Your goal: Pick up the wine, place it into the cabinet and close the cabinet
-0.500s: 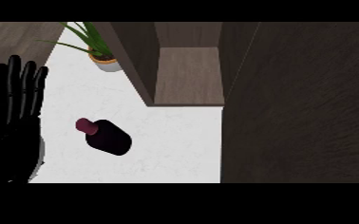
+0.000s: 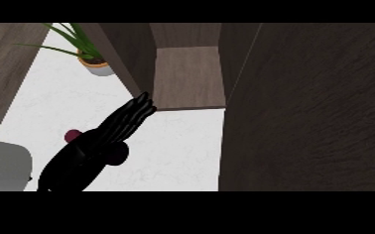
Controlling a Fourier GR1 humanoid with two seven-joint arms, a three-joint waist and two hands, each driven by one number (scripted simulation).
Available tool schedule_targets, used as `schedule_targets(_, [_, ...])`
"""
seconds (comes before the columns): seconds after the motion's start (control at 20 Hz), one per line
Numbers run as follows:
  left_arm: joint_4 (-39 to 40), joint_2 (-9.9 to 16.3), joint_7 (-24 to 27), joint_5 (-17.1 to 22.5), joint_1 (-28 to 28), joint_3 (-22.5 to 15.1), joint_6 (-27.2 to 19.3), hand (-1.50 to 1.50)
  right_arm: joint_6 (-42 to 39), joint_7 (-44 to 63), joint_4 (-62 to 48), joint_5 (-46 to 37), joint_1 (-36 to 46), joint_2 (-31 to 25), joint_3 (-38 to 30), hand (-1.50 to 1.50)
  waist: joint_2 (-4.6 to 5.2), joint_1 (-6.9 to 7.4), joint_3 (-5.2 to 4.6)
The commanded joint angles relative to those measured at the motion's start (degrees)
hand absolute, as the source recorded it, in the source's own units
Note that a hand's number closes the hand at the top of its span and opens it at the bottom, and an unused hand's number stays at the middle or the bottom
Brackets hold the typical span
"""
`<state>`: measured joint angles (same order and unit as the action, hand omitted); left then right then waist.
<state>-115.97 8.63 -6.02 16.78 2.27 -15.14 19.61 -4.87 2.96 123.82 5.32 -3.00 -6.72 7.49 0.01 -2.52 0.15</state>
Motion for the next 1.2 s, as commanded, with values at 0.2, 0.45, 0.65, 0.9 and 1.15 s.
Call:
schedule_targets(0.2, [-13.8,7.0,-18.7,21.6,-3.5,-2.8,3.7,-1.5,-2.3,10.6,15.8,4.0,-8.9,-2.1,6.0,-1.5,-0.45,2.17,-0.15])
schedule_targets(0.45, [-23.4,10.4,-26.9,31.5,-3.8,1.5,-2.6,-1.5,-1.9,15.1,24.9,5.0,-13.3,-3.2,6.8,-1.5,-0.24,2.32,-0.15])
schedule_targets(0.65, [-24.8,9.3,-29.0,30.6,-1.8,0.9,-5.6,-1.5,-0.1,18.3,29.3,2.5,-15.3,-2.6,10.9,-1.5,-0.31,2.18,-0.17])
schedule_targets(0.9, [-29.0,10.6,-32.9,33.6,-0.9,2.7,-8.9,-1.5,-0.2,18.3,28.8,3.5,-14.0,-3.3,9.9,-1.5,-0.43,2.48,-0.16])
schedule_targets(1.15, [-31.4,10.4,-35.6,32.5,-1.3,2.8,-12.6,-1.5,1.6,18.8,26.1,1.0,-12.2,-2.0,11.6,-1.5,-0.39,2.97,-0.16])
